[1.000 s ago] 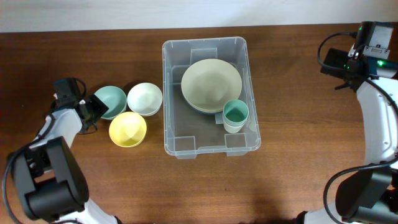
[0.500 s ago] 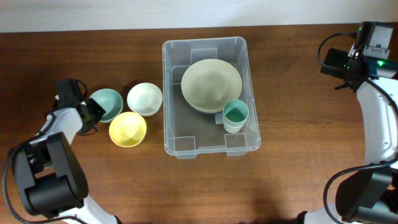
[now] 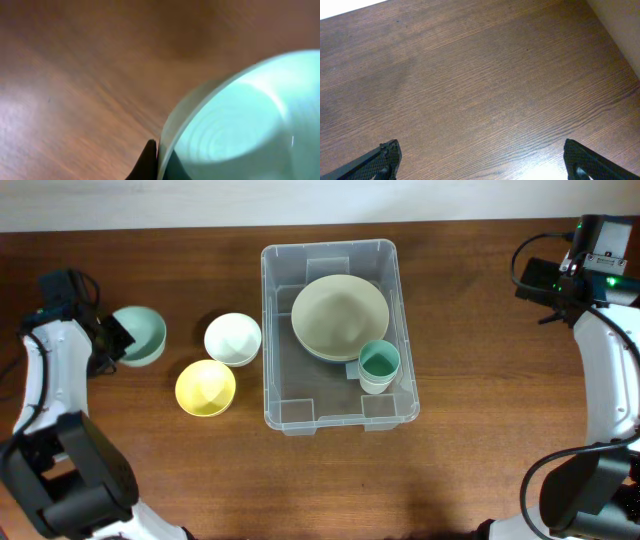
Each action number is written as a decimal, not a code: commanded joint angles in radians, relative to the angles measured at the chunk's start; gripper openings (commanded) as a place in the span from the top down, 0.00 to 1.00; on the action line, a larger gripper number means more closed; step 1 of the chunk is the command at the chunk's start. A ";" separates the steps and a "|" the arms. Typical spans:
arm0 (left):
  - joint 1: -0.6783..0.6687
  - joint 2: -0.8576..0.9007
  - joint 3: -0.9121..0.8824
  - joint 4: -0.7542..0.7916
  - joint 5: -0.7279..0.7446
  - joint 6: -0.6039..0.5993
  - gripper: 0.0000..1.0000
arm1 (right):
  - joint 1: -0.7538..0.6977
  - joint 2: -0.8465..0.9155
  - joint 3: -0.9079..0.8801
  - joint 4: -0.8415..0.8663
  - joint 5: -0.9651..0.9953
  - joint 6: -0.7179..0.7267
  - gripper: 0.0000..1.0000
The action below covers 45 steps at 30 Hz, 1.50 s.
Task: Pack container
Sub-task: 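Lift the mint bowl and carry it into the bin's front, then open the left gripper to release the mint bowl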
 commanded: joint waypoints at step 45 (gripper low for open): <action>-0.783 -0.152 -0.013 -0.167 0.205 0.403 0.39 | -0.005 -0.009 0.010 0.003 0.016 0.007 0.01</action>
